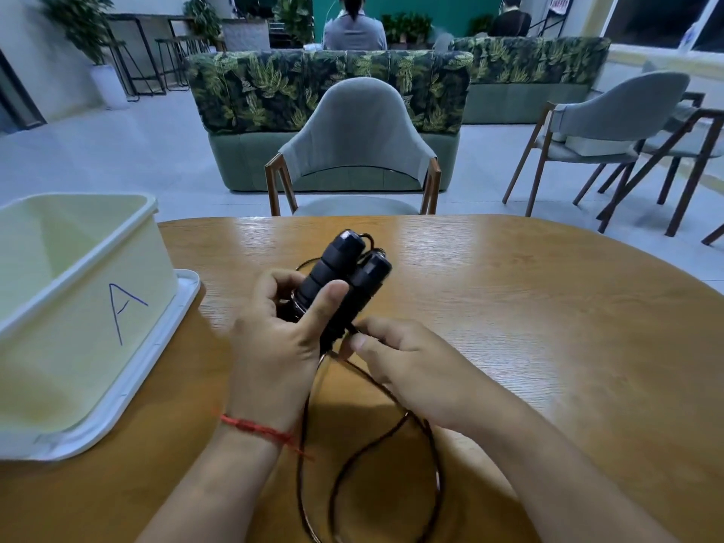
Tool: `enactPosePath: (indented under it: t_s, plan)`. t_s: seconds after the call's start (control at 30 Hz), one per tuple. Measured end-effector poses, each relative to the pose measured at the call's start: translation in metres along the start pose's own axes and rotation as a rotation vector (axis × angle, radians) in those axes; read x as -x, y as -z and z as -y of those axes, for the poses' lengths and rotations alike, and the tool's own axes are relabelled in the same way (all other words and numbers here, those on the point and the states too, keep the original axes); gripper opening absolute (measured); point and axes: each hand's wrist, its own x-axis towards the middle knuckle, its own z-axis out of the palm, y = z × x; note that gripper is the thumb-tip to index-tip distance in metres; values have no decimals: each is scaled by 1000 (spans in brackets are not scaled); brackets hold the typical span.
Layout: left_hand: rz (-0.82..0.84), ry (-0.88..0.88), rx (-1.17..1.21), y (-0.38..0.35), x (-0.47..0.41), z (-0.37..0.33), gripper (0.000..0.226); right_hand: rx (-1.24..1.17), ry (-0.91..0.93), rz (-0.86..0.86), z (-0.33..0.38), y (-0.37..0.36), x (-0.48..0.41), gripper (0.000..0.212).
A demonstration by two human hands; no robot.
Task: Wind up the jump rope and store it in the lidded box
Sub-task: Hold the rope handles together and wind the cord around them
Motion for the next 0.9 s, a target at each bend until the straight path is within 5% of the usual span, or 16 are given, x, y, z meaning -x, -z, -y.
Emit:
enactPosePath:
  t_s: [0.2, 0.37, 0.47, 0.63, 0.73, 0.9]
  plan:
    - [-79, -106, -482, 11, -5, 0, 41, 275, -49, 73, 19, 4, 17, 29]
    - [109, -269, -734, 7, 0, -4, 40, 485, 245, -174, 14, 21, 11, 24]
    - [279, -333, -609, 6, 5, -11, 53, 344, 323, -224, 5, 30, 3, 16]
    - [586, -510, -593, 12, 12, -17, 40, 243, 358, -127, 2, 51, 8, 11]
    - [670, -636, -525, 5, 17, -15, 32, 210, 289, -27, 2, 53, 12, 26]
    - [727, -477, -131, 8, 16, -14, 15, -26, 193, 45, -2, 57, 5, 33]
